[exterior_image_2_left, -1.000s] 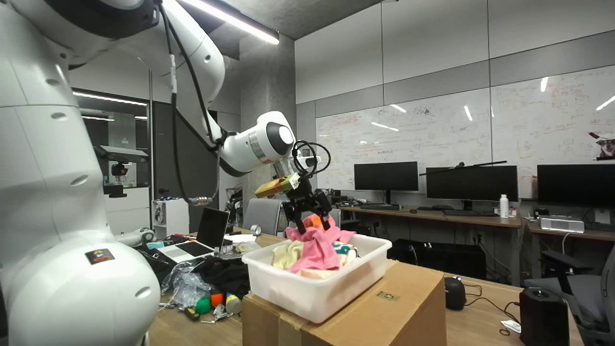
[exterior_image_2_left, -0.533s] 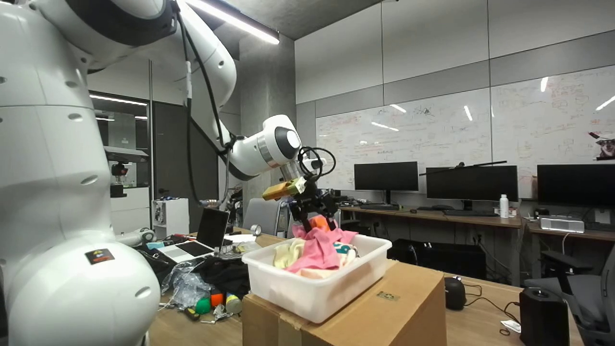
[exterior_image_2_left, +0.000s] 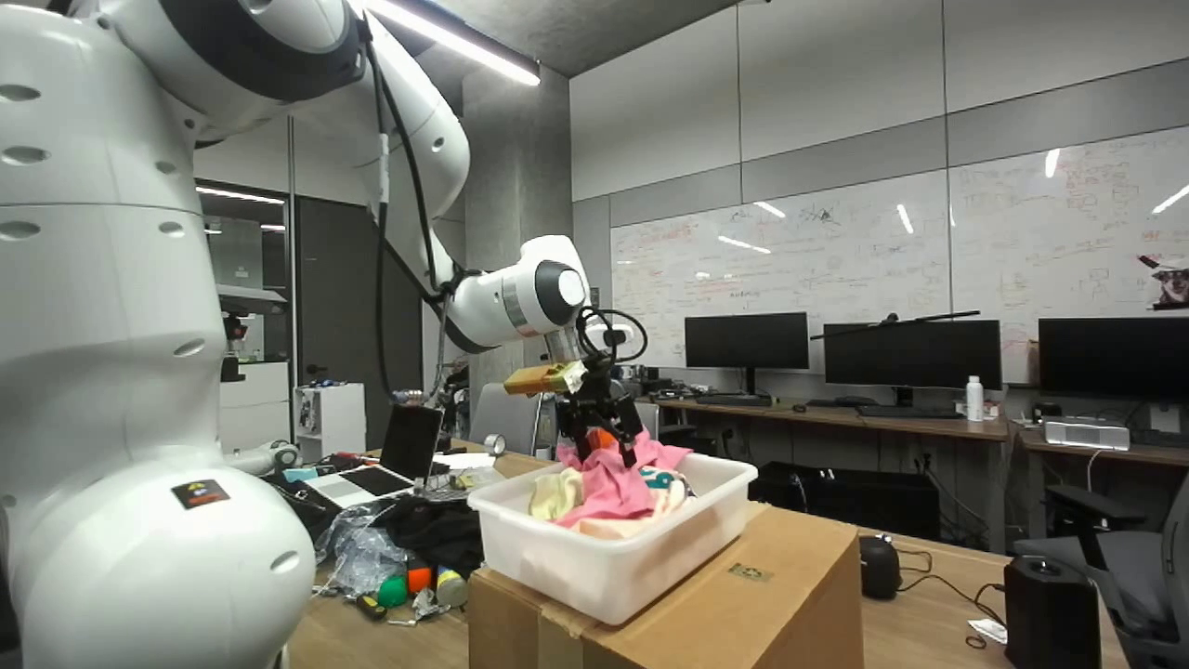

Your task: Take the t-shirts and towel out of the white container and put them on the tabletop

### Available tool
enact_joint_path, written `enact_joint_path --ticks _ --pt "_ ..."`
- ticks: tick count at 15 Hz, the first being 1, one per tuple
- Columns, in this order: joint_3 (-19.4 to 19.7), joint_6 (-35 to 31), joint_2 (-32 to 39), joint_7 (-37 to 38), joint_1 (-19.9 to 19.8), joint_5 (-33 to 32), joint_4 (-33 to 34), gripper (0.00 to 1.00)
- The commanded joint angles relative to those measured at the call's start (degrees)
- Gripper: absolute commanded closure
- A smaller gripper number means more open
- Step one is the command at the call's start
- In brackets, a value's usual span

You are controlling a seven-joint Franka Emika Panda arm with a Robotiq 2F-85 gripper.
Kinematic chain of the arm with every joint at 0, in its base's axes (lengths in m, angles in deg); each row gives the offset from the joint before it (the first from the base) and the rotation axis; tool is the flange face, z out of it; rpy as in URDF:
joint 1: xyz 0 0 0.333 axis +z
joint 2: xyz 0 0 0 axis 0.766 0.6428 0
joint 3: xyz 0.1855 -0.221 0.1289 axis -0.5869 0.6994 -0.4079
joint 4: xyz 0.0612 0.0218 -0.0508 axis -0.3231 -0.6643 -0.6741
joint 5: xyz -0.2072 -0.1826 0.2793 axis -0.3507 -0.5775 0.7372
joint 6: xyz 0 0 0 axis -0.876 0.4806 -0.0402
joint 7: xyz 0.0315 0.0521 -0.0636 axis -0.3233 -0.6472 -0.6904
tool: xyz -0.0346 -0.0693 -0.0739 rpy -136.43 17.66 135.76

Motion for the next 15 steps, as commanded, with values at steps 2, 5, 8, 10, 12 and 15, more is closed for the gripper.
enact_joint_path --ticks 2,5,8,10,12,15 --pt "1.71 -0.43 1.49 -1.14 1.11 2.12 1.28 0.00" --pt "2.08 -0.02 1.87 -0.99 0.96 1.86 1.43 0.00" --pt "2.32 0.30 2.11 -0.69 0.99 1.81 1.64 0.34" --pt "2.37 0.68 2.08 -0.53 1.06 1.82 1.75 0.50" --pt "2.35 1.11 1.95 -0.30 1.12 1.87 1.78 0.65" --pt "2.33 1.32 1.26 0.25 1.20 2.46 1.51 0.87"
